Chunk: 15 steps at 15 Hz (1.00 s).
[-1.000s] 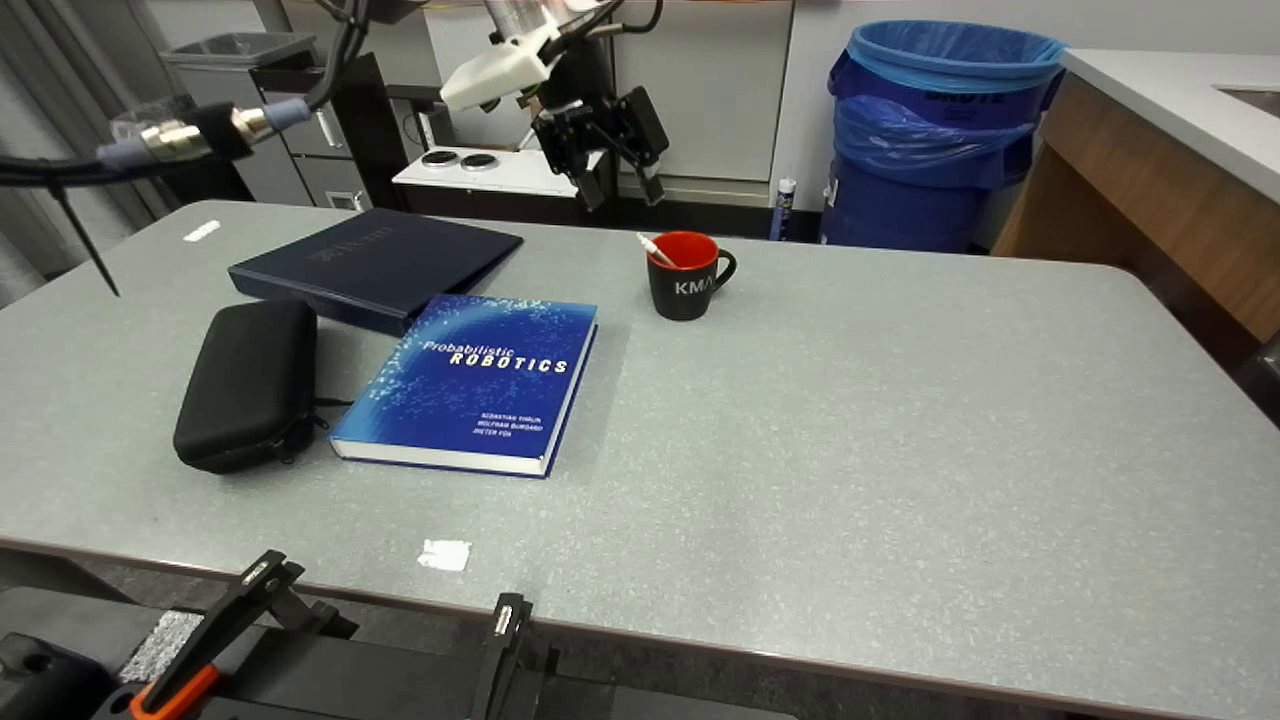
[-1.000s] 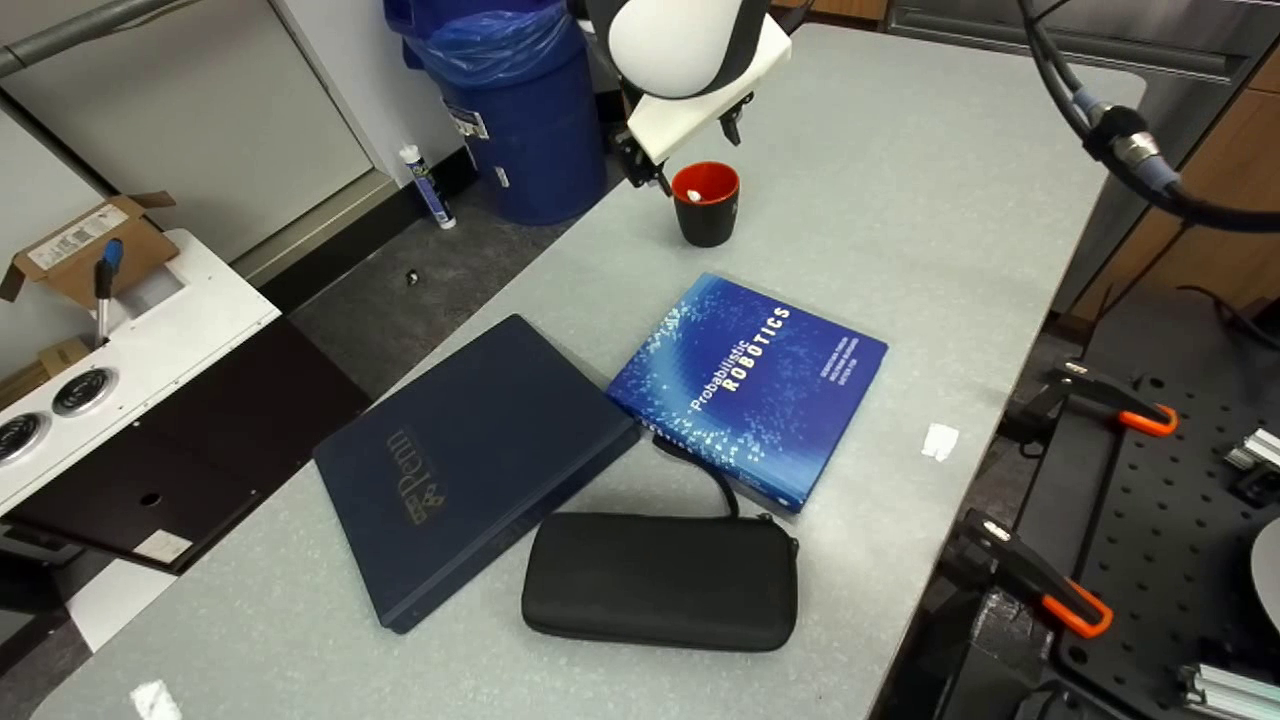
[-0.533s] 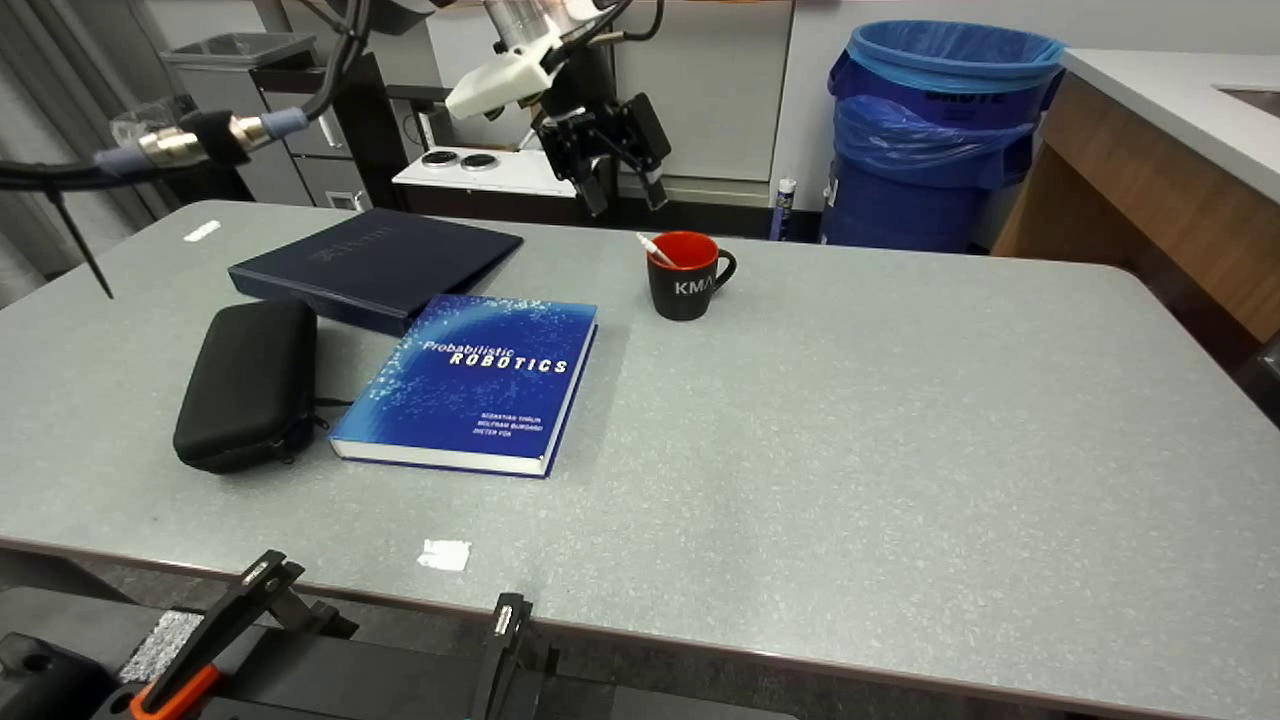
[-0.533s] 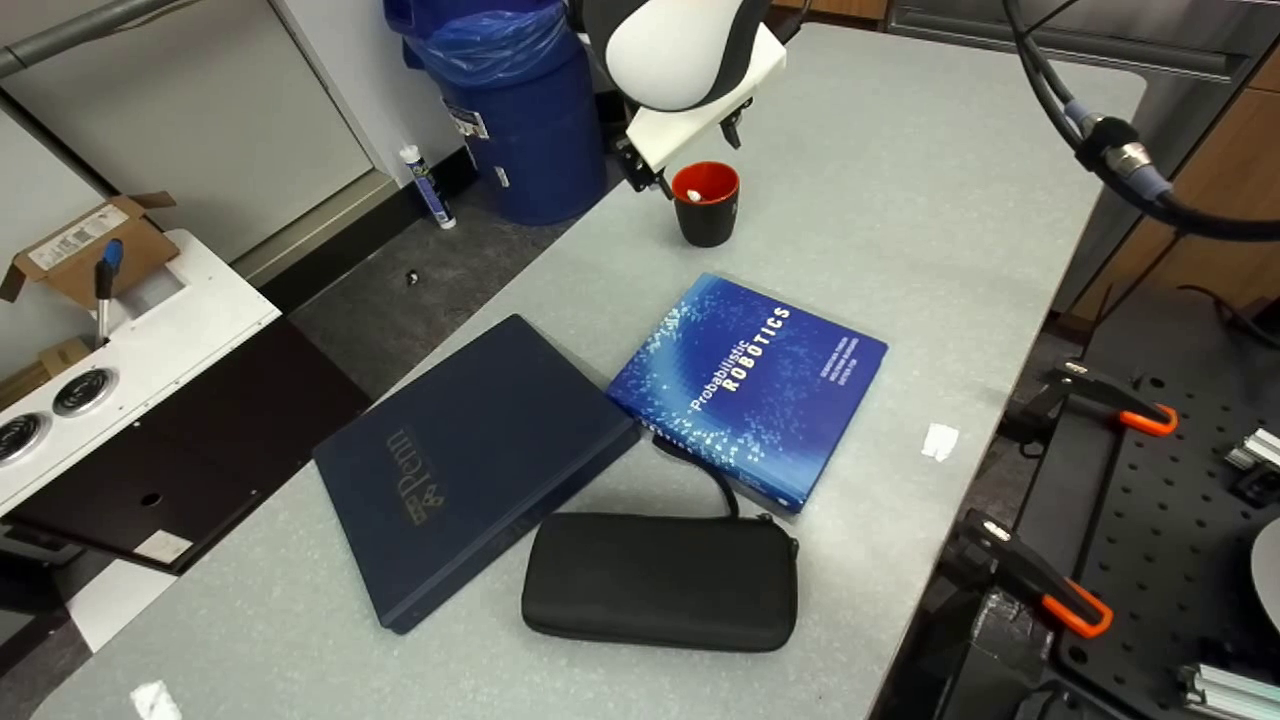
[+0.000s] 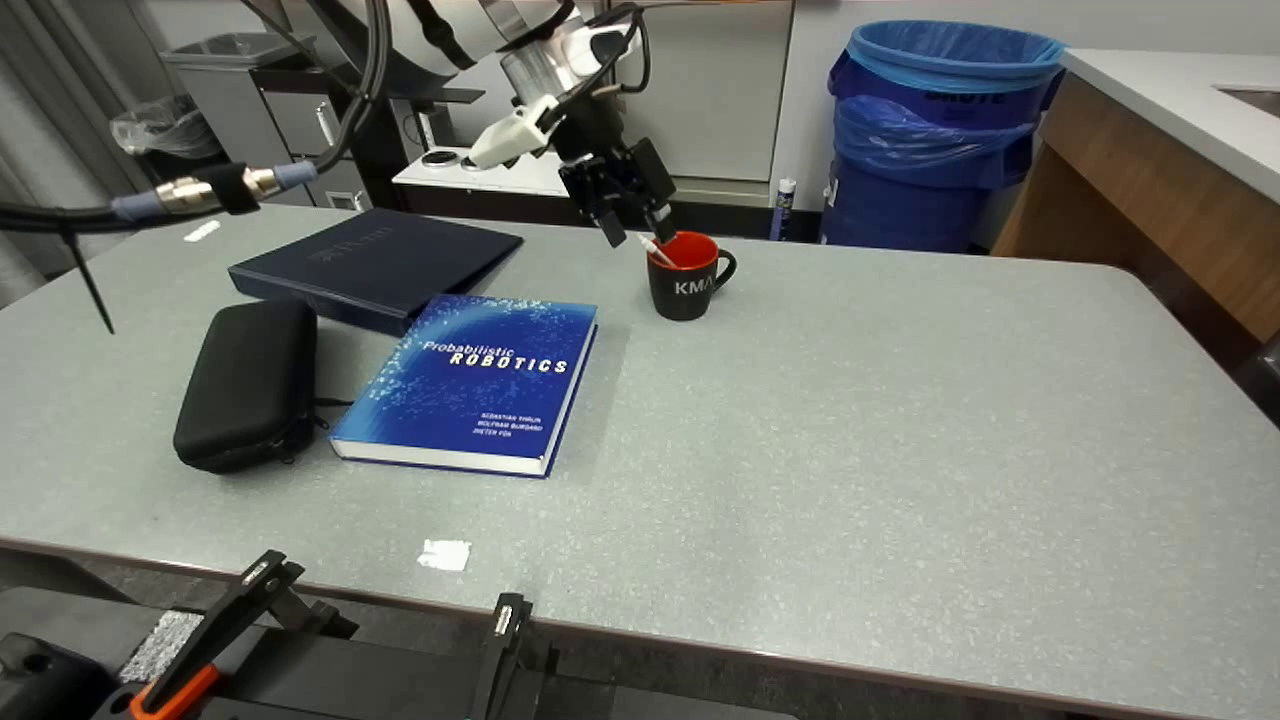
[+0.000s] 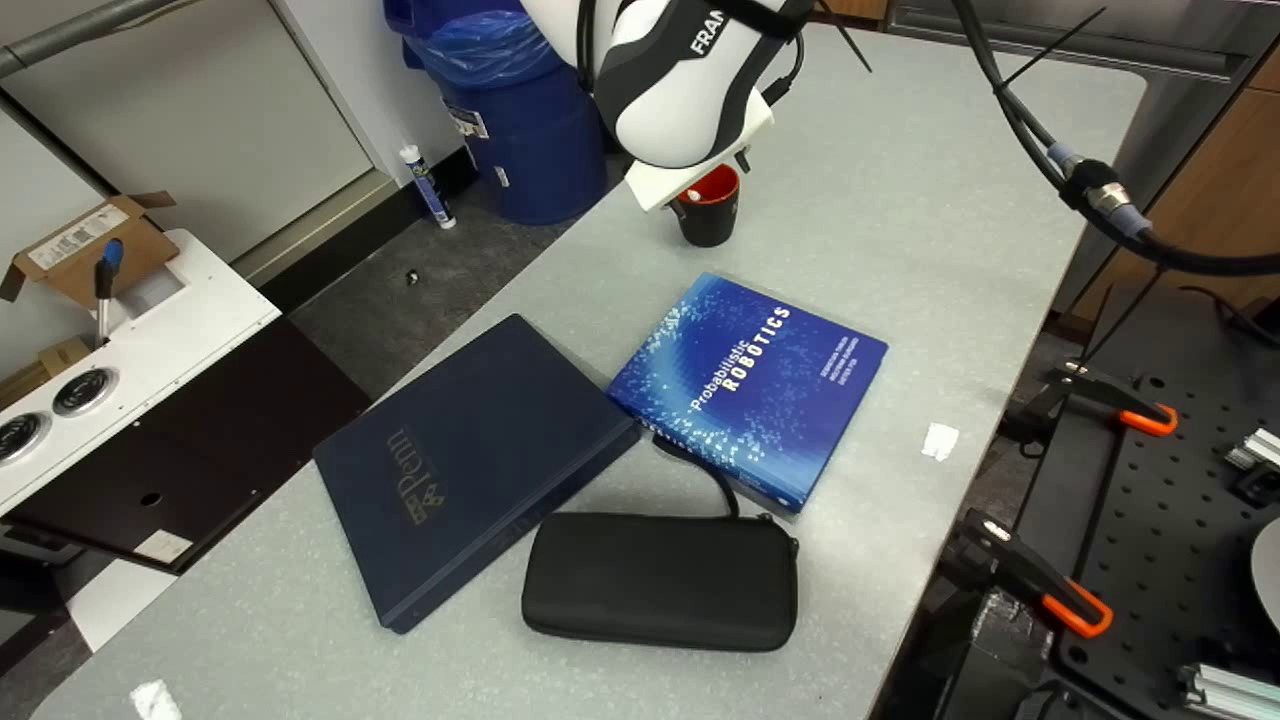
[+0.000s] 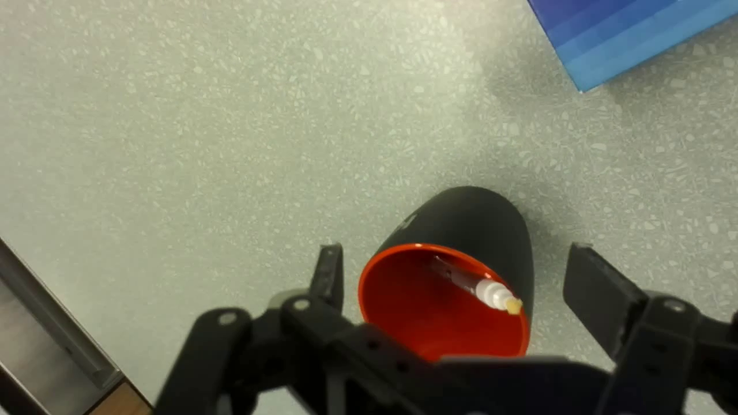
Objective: Take the pen out of the red and black mug
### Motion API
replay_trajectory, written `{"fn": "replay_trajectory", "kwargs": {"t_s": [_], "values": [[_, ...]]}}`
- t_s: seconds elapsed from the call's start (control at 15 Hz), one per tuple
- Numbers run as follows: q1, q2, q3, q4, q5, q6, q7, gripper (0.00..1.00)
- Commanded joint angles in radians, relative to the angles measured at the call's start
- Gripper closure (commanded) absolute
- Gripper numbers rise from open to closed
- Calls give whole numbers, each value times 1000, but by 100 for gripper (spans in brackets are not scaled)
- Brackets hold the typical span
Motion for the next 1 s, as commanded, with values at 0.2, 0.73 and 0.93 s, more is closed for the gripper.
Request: {"fn": "replay_trajectory", "kwargs": {"t_s": [0.2, 0.73, 0.93], "values": [[54, 85, -56, 79, -43, 16, 139, 7], [61, 96, -67, 97, -46, 27, 165, 73], [67, 90, -69, 89, -49, 22, 170, 97]]}}
